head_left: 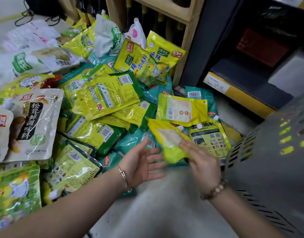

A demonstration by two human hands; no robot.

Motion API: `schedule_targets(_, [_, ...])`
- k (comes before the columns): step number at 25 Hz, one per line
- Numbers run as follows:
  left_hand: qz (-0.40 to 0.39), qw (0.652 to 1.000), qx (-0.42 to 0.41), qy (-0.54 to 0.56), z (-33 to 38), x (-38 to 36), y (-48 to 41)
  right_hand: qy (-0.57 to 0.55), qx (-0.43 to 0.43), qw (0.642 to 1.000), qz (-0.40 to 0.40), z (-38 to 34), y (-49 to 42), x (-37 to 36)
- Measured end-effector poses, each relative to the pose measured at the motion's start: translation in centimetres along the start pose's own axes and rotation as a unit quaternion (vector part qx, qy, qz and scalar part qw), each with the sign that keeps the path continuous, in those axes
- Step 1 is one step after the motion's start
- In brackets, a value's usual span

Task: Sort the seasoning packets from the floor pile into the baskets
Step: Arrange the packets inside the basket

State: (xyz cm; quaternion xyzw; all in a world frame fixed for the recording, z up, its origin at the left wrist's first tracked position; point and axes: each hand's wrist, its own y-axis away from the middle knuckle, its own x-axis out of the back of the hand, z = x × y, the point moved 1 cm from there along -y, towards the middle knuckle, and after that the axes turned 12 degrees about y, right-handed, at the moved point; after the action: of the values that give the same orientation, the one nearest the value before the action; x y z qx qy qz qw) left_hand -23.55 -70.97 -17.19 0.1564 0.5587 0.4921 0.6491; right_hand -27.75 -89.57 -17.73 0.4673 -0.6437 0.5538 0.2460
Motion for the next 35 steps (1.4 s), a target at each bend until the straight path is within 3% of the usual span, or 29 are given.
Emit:
schedule_targets(3, [-0.078,0.992,0.000,0.096,-1.0,-0.3,0.1,-0.018,0.143,0.989,0.023,-2.7,0.9,0.9])
schedule_targets(7, [-0.022,0.992,-0.040,0.121,-0.8,0.4,0.4,-0.072,0.270,0.960,-0.004,-2.2,0.5,0.6])
schedule_targets(8, [0.006,0.992,-0.061,0.111,-0.6,0.9,0.5,-0.101,0.254,0.962,-0.019,-1.3,0.6,0.1])
schedule_targets(9, [0.039,0.991,-0.084,0.101,-0.2,1.6,0.6,-0.152,0.159,0.975,-0.022,-0.4,0.5,-0.4])
schedule_targets(10, [0.070,0.988,-0.102,0.092,0.1,2.3,0.7,-0.229,-0.037,0.972,-0.023,0.3,0.0,-0.9])
schedule_targets(11, [0.096,0.985,-0.114,0.084,0.4,3.0,0.9,-0.293,-0.258,0.921,-0.017,1.1,-0.5,-1.9])
schedule_targets(12, [0.114,0.983,-0.119,0.082,0.6,3.6,1.0,-0.312,-0.424,0.848,-0.057,1.8,-1.0,-3.4])
schedule_targets(13, [0.128,0.981,-0.119,0.085,0.7,4.1,1.2,-0.282,-0.494,0.812,-0.134,2.6,-1.5,-5.0])
schedule_targets(15, [0.144,0.979,-0.115,0.086,0.5,4.7,1.4,-0.220,-0.509,0.791,-0.259,3.9,-2.2,-8.0])
schedule_targets(17, [0.152,0.978,-0.118,0.082,0.2,5.0,1.3,-0.159,-0.522,0.783,-0.298,4.3,-3.1,-9.3])
schedule_targets(23, [0.171,0.977,-0.118,0.055,-0.5,5.7,0.6,-0.082,-0.537,0.774,-0.325,5.4,-3.6,-10.3])
schedule_targets(28, [0.156,0.981,-0.112,0.043,-0.5,6.2,0.8,-0.186,-0.576,0.739,-0.296,4.3,-3.7,-10.6])
schedule_targets(30, [0.143,0.981,-0.126,0.031,-0.2,6.4,1.2,-0.213,-0.562,0.748,-0.281,3.9,-4.0,-10.0])
schedule_targets(35, [0.118,0.975,-0.191,-0.005,1.9,6.2,2.7,-0.257,-0.473,0.819,-0.199,0.8,-4.5,-4.9])
